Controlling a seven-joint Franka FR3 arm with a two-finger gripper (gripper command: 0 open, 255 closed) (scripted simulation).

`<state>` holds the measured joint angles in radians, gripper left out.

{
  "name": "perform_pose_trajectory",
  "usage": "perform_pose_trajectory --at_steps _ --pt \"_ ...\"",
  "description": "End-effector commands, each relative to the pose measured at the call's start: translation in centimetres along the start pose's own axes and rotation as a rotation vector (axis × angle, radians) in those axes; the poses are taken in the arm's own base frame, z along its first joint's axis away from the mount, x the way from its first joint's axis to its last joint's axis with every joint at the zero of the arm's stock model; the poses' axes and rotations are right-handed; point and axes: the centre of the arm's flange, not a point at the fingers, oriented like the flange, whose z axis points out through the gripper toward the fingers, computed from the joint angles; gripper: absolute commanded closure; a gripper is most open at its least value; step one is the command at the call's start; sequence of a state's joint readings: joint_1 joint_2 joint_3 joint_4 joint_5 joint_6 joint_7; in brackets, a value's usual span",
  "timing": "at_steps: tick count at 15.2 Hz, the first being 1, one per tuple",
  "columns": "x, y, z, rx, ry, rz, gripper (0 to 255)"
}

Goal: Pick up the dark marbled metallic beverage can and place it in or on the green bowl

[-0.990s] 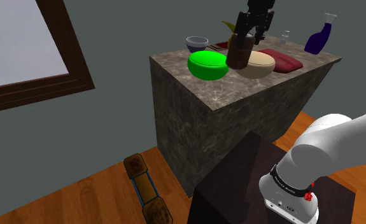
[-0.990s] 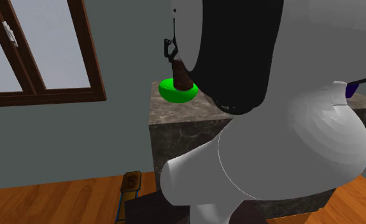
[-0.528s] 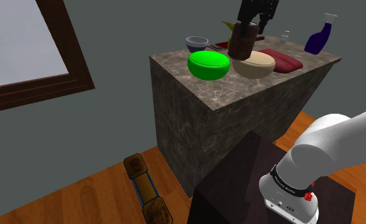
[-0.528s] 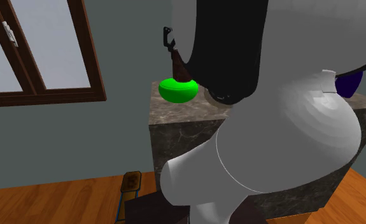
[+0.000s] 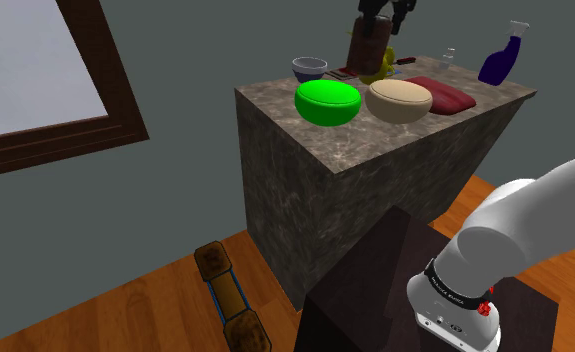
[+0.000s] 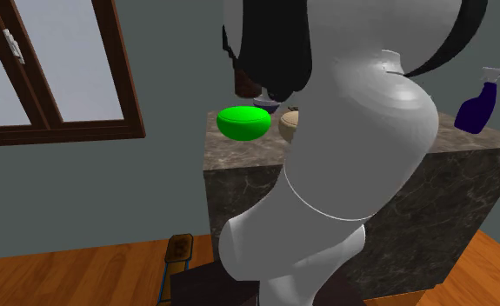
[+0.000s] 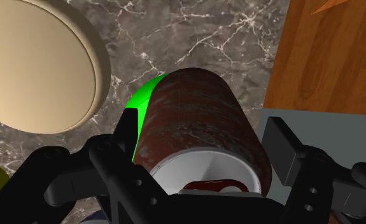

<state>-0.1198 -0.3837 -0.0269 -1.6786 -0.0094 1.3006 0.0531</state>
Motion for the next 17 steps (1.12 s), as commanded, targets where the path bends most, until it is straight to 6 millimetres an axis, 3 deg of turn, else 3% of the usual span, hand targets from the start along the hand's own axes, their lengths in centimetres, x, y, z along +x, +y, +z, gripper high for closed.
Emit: perform_pose_trajectory --at_steps 1,7,17 --pt "2.7 -0.2 -0.9 0.000 0.001 0.000 255" --pt "10.5 -0.3 -2.6 0.000 0.001 0.000 255" --pt "10.5 -0.3 2.7 0.000 0.001 0.000 255"
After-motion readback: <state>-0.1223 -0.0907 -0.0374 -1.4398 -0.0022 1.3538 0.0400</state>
